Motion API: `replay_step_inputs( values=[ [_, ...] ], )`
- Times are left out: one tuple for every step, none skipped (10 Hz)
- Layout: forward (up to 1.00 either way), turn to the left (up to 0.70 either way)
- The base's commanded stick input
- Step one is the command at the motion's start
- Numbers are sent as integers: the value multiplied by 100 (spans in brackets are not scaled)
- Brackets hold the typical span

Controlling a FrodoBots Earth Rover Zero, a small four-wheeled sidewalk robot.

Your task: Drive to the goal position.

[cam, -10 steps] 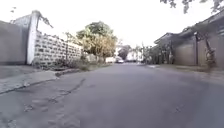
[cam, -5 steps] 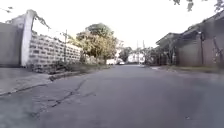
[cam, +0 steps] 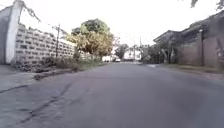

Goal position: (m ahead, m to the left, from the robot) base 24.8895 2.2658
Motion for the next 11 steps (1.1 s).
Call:
replay_step_inputs(
  values=[
    [100,0],
    [100,0],
    [100,0],
    [100,0],
    [100,0],
    [100,0],
    [100,0],
    [100,0],
    [100,0],
    [100,0],
    [100,0]
  ],
)
